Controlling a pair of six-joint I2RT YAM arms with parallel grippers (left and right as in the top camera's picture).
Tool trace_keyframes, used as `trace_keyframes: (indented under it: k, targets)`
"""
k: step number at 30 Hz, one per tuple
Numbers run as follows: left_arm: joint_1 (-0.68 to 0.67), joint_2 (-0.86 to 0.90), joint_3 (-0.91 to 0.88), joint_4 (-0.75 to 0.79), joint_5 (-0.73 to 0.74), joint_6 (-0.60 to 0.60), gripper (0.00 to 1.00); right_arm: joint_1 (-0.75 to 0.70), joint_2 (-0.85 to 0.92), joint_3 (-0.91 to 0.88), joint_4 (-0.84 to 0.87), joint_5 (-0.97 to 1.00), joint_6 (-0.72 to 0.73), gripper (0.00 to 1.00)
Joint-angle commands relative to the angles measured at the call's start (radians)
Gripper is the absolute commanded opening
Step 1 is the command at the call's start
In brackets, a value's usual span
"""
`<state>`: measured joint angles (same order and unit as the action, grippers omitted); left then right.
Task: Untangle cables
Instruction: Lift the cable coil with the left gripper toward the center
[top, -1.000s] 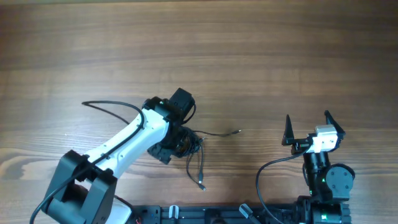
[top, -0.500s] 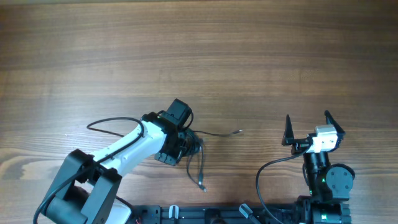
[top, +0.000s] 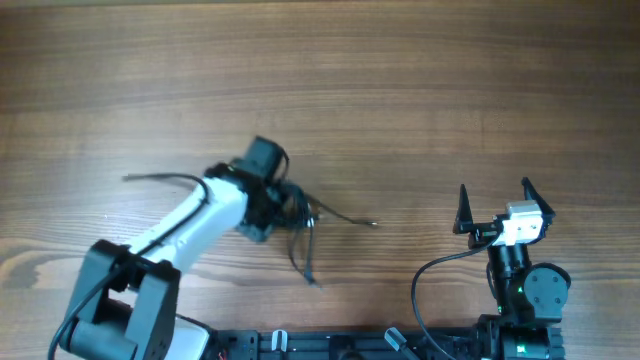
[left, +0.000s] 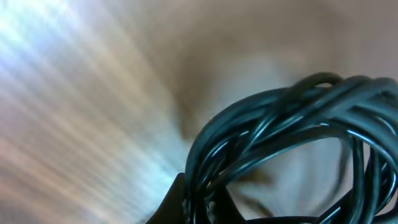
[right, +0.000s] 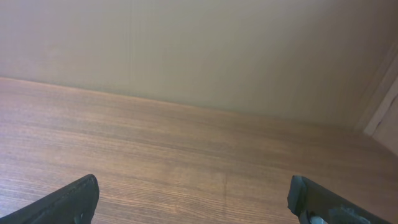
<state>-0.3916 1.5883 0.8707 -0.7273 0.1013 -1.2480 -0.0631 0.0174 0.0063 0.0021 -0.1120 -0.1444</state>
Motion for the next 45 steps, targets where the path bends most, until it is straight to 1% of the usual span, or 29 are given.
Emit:
trace_keyframes:
  k: [1, 4, 7, 10, 13, 17, 19, 22, 23, 24, 26, 27, 29, 30, 31, 32, 34, 35, 38, 42, 45]
  targets:
    - [0.032, -0.052, 0.127, -0.028, -0.036, 0.337, 0.04, 0.005, -0.013, -0.001, 0.006, -0.016, -0.013, 1.0]
    - [0.029, -0.098, 0.163, -0.032, -0.035, 0.457, 0.04, 0.005, -0.013, -0.001, 0.006, -0.016, -0.013, 1.0]
    - [0.028, -0.159, 0.164, -0.033, -0.056, 0.513, 0.04, 0.005, -0.013, -0.001, 0.006, -0.016, -0.013, 1.0]
    - [0.028, -0.206, 0.164, -0.044, -0.116, 0.511, 0.04, 0.005, -0.013, -0.001, 0.006, -0.016, -0.013, 1.0]
    - [0.028, -0.233, 0.164, -0.043, -0.122, 0.5, 0.04, 0.005, -0.013, -0.001, 0.006, -0.016, -0.013, 1.0]
    - [0.028, -0.236, 0.164, -0.047, -0.121, 0.412, 0.04, 0.005, -0.013, -0.001, 0.014, -0.035, 0.002, 1.0]
    - [0.028, -0.236, 0.164, -0.05, -0.117, 0.372, 0.04, 0.005, -0.011, -0.001, 0.014, -0.111, 0.098, 1.0]
    - [0.028, -0.236, 0.164, -0.051, -0.11, 0.306, 0.04, 0.005, -0.005, -0.001, 0.025, -0.249, 0.354, 1.0]
    - [0.028, -0.236, 0.164, -0.051, -0.105, 0.27, 0.04, 0.005, -0.001, -0.001, 0.028, -0.307, 0.513, 1.0]
    - [0.028, -0.236, 0.164, -0.051, -0.099, 0.251, 0.04, 0.005, 0.002, -0.001, 0.028, -0.341, 0.615, 1.0]
    - [0.028, -0.236, 0.164, -0.051, -0.082, 0.21, 0.04, 0.005, 0.014, -0.001, 0.031, -0.432, 0.903, 1.0]
    - [0.028, -0.236, 0.164, -0.051, -0.07, 0.201, 0.04, 0.005, 0.018, -0.001, 0.031, -0.451, 0.996, 1.0]
    - [0.028, -0.236, 0.164, -0.051, -0.034, 0.188, 0.04, 0.005, 0.026, -0.001, 0.031, -0.449, 1.123, 1.0]
    - [0.028, -0.236, 0.164, -0.051, -0.016, 0.188, 0.04, 0.005, 0.028, -0.001, 0.032, -0.438, 1.158, 1.0]
    - [0.028, -0.236, 0.164, -0.051, -0.003, 0.187, 0.04, 0.005, 0.029, -0.001, 0.035, -0.429, 1.17, 1.0]
    - [0.028, -0.235, 0.164, -0.052, 0.013, 0.185, 0.04, 0.005, 0.029, -0.001, 0.048, -0.421, 1.149, 1.0]
    - [0.027, -0.235, 0.164, -0.054, 0.033, 0.185, 0.04, 0.005, 0.03, 0.001, 0.09, -0.44, 0.988, 1.0]
    - [0.027, -0.234, 0.164, -0.055, 0.038, 0.185, 0.04, 0.005, 0.03, 0.009, 0.079, -0.446, 0.936, 1.0]
    - [0.027, -0.234, 0.164, -0.055, 0.053, 0.172, 0.04, 0.005, 0.045, 0.052, 0.002, -0.435, 0.899, 0.99]
    - [0.027, -0.234, 0.164, -0.055, 0.085, 0.074, 0.04, 0.005, 0.124, 0.122, -0.02, -0.466, 0.869, 1.0]
    - [0.027, -0.234, 0.164, -0.055, 0.126, -0.024, 0.04, 0.005, 0.235, 0.179, -0.018, -0.62, 0.815, 1.0]
